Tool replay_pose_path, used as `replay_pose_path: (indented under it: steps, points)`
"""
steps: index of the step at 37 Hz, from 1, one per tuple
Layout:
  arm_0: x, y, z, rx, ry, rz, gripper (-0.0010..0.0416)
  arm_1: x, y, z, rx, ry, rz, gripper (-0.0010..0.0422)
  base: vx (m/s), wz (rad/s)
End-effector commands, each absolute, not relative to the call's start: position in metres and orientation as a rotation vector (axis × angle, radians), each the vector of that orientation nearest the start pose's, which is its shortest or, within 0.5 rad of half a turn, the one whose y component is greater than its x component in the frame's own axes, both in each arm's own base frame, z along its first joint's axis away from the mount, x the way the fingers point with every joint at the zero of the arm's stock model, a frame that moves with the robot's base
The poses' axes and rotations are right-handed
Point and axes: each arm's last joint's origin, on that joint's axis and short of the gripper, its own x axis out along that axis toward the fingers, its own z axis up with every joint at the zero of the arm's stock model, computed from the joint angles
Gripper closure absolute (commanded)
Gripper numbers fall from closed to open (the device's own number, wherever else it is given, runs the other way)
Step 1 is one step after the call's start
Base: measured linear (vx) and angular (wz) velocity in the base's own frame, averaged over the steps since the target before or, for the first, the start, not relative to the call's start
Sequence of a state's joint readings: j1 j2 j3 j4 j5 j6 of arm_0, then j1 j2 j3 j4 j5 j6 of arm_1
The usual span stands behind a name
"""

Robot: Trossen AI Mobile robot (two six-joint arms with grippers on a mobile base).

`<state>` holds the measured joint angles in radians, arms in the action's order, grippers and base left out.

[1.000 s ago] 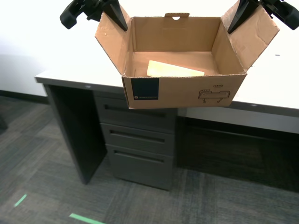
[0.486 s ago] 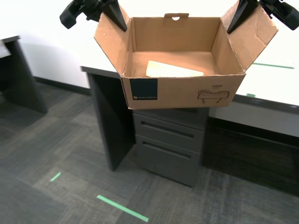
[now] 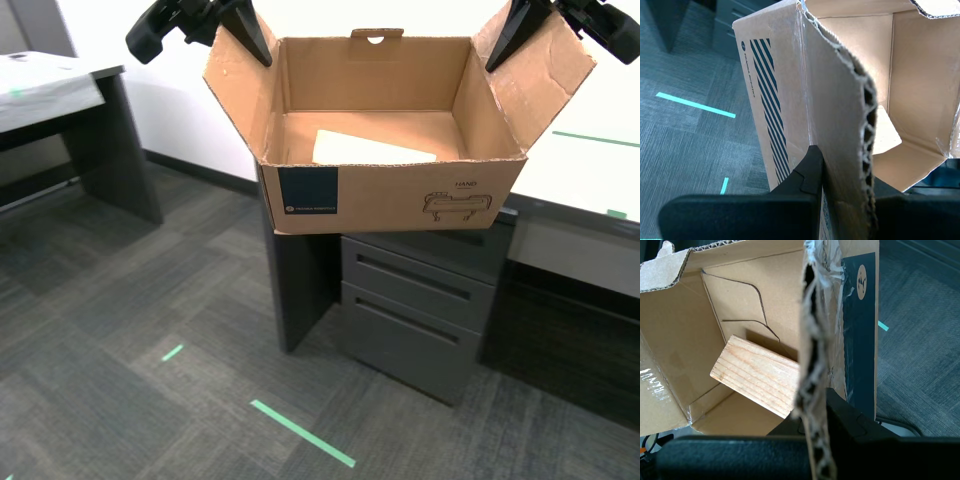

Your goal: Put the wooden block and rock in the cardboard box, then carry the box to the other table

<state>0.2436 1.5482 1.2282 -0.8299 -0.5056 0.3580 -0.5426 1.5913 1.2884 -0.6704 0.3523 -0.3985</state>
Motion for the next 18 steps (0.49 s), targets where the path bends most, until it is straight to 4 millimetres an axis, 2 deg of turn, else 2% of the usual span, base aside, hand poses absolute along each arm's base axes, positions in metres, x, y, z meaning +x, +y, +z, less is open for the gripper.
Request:
replay_pose_path:
  steps: [1, 18]
  points:
    - [0.291, 0.0878, 0.2634, 0.473, 1.277, 0.466, 0.0406, 0.2781, -0.1808, 0.2746, -0.258, 1.138, -0.633, 0.0413, 0.002, 0.3]
    - [0.2914, 0.089, 0.2637, 0.474, 1.271, 0.469, 0.0406, 0.2783, -0.1808, 0.2749, -0.204, 1.113, -0.669, 0.0413, 0.015, 0.33]
